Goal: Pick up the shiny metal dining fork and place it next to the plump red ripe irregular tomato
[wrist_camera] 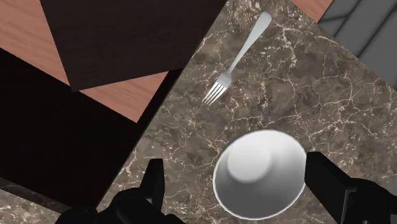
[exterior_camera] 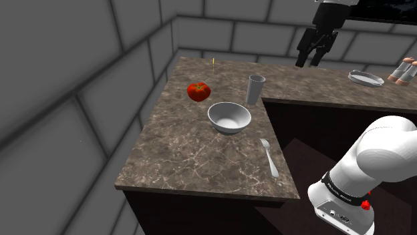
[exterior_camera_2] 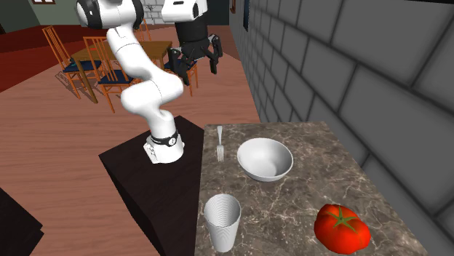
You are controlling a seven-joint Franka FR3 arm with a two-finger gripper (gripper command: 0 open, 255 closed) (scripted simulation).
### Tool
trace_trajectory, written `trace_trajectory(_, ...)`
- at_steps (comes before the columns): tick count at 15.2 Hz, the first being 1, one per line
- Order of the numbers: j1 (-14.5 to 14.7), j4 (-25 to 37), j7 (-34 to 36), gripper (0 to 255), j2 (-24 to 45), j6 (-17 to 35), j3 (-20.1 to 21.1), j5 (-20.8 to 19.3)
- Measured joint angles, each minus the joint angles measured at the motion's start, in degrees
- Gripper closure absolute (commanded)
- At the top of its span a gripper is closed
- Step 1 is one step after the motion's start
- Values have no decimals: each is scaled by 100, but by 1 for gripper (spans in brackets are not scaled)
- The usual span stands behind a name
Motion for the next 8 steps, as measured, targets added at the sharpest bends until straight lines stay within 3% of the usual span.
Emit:
trace_trajectory(2,-16,-92,72,0,-31,52,38,23)
trace_trajectory(8,-166,-1291,908,0,-430,743,512,336)
